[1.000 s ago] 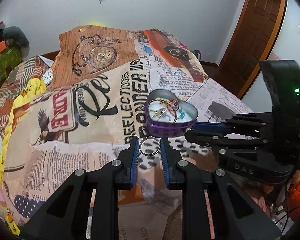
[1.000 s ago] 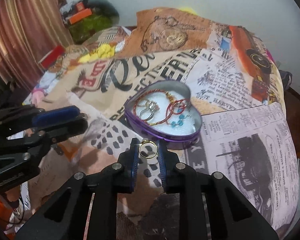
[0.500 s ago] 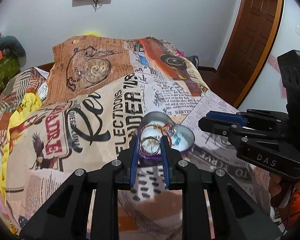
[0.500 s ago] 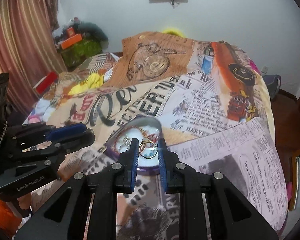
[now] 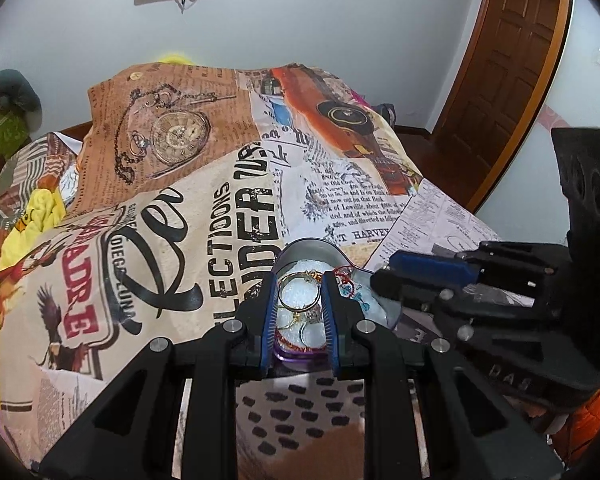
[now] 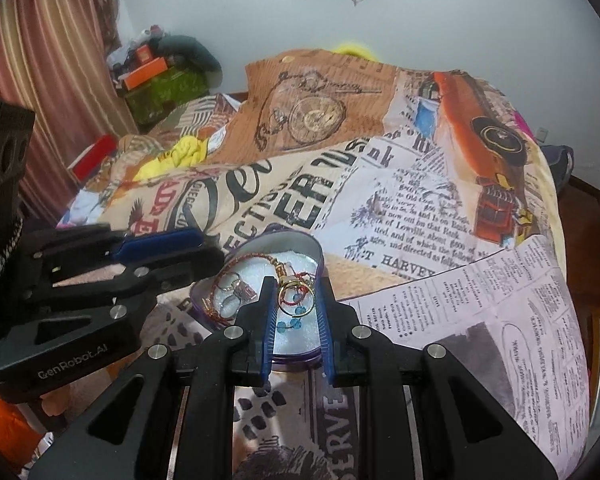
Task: Organize jewelry
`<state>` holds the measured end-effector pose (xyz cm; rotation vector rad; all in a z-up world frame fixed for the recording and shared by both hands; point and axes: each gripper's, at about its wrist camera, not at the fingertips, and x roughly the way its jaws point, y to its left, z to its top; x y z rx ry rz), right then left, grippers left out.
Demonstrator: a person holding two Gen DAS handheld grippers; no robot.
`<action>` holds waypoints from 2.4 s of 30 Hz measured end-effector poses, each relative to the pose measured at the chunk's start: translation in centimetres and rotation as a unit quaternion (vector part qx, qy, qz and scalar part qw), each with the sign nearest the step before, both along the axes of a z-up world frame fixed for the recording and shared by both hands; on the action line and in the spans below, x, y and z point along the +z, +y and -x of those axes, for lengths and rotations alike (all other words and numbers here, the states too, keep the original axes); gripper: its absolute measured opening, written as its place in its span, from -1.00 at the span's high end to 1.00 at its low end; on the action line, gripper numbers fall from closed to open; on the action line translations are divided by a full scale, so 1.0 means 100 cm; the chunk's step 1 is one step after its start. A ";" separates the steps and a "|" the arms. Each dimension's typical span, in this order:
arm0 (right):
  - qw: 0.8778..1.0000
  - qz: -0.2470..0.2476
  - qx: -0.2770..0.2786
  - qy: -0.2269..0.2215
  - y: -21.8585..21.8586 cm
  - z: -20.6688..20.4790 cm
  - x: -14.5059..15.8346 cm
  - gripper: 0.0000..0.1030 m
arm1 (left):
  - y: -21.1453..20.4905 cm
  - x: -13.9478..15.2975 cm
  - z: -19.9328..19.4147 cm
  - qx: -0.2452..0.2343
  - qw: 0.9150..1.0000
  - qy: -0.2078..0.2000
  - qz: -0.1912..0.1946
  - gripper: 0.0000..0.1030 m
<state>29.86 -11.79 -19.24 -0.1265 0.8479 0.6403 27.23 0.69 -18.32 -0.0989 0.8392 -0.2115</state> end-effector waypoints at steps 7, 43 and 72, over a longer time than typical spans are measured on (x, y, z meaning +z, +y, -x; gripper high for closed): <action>1.000 0.014 0.016 0.006 0.004 -0.002 -0.009 0.66 | -0.002 -0.009 -0.014 -0.006 1.000 0.014 0.004 0.60; 0.989 -0.029 -0.043 -0.136 -0.025 0.069 0.107 0.54 | 0.002 0.112 0.074 0.027 0.992 -0.119 -0.016 0.60; 0.907 -0.107 -0.176 -0.368 -0.039 0.215 0.190 -1.00 | -0.015 0.192 0.211 0.113 0.933 -0.335 -0.062 -0.88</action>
